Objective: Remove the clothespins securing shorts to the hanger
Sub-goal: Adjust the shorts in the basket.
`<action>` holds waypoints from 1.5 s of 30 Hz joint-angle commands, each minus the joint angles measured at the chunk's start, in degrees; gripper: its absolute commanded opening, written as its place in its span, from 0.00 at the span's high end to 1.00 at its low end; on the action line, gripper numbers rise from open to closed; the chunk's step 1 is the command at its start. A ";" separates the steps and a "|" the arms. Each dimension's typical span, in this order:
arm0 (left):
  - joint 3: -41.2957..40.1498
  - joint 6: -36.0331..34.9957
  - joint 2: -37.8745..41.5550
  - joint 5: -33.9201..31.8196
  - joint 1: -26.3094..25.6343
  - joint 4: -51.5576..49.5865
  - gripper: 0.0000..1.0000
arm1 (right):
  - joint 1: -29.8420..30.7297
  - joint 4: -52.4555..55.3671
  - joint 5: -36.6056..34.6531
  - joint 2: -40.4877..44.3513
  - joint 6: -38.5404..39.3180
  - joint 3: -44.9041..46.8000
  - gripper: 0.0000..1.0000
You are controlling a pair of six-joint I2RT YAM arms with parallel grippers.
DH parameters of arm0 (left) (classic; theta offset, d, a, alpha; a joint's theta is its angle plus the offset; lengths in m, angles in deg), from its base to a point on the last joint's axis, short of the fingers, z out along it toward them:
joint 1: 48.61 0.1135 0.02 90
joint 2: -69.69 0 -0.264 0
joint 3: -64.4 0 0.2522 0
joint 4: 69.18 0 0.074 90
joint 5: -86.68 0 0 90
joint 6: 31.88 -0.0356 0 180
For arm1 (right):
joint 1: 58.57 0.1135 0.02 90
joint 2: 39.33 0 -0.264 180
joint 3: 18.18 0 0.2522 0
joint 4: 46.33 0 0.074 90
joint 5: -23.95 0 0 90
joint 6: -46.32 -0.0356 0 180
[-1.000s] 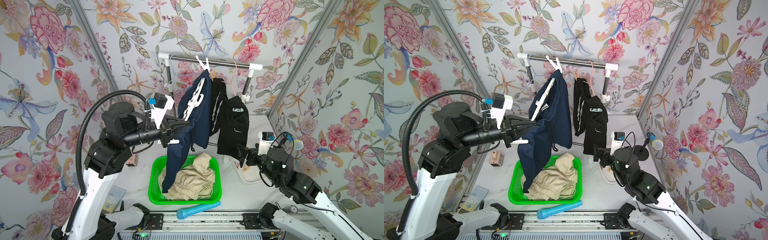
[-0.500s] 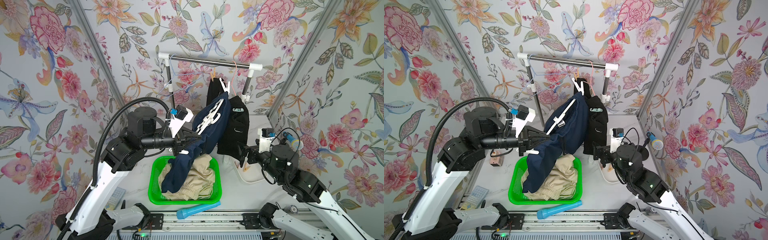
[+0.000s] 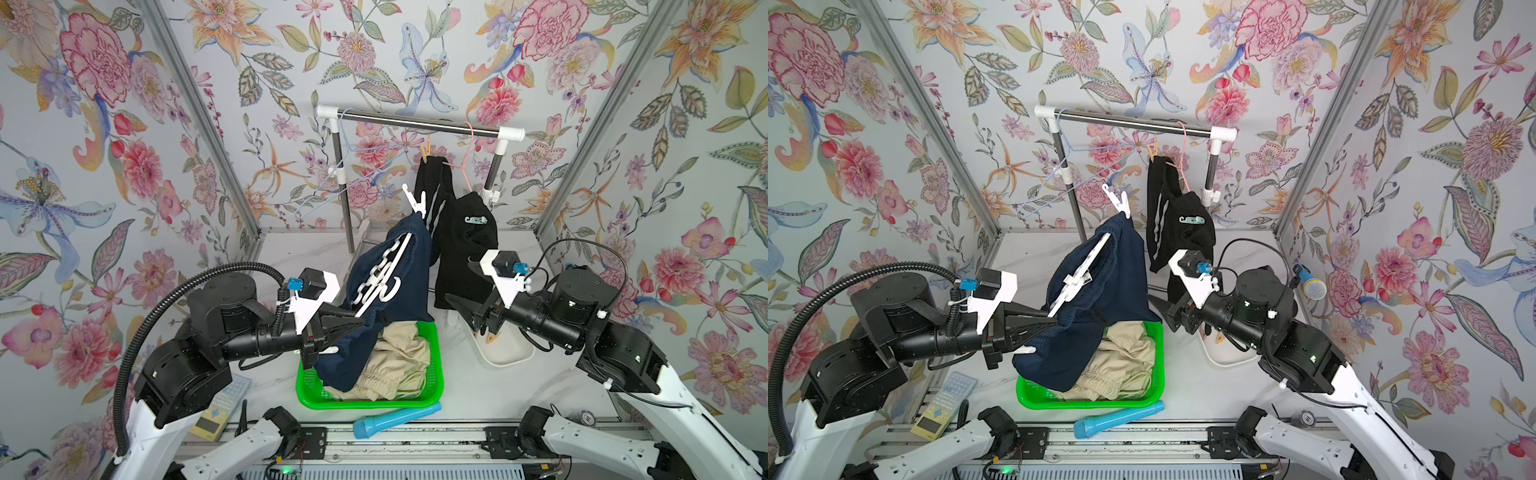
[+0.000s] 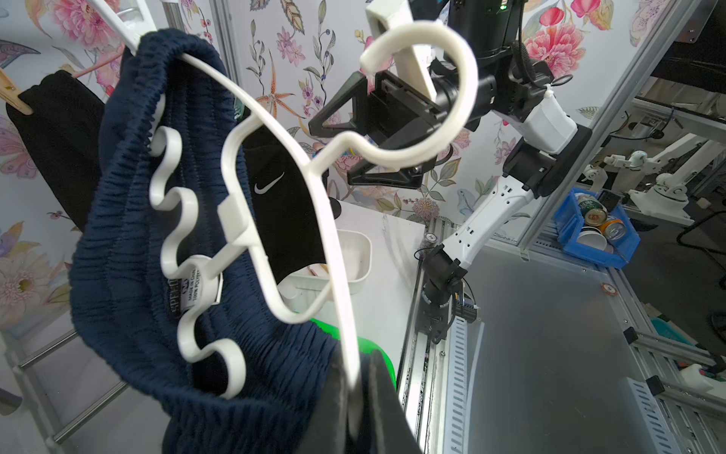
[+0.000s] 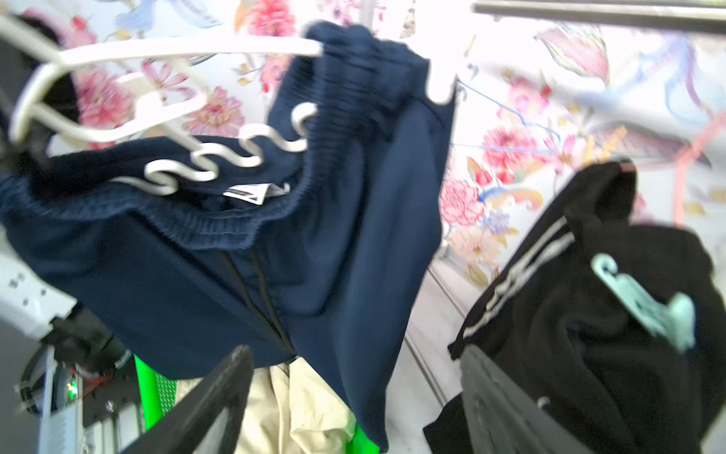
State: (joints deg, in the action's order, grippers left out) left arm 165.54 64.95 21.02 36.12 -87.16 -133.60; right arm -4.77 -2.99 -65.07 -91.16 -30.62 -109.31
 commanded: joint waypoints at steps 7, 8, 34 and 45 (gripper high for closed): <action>-3.75 -1.33 3.18 0.36 -0.30 0.28 1.00 | 22.57 -12.43 -23.59 -8.16 39.22 -2.60 0.16; -4.24 -1.50 3.24 0.29 -0.30 0.27 1.00 | 22.41 -12.36 -23.20 -8.65 39.70 -3.43 0.16; -8.98 -3.16 1.05 9.52 -0.30 1.88 1.00 | 4.90 0.34 2.64 -8.59 33.09 -3.38 0.48; -9.50 -5.18 0.50 11.43 -0.32 -0.60 1.00 | 2.74 0.34 4.47 -12.10 34.53 -5.61 0.54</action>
State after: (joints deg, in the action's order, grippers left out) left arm 156.34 62.30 20.80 44.56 -87.16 -136.92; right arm -1.47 -3.42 -62.54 -102.61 3.96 -113.63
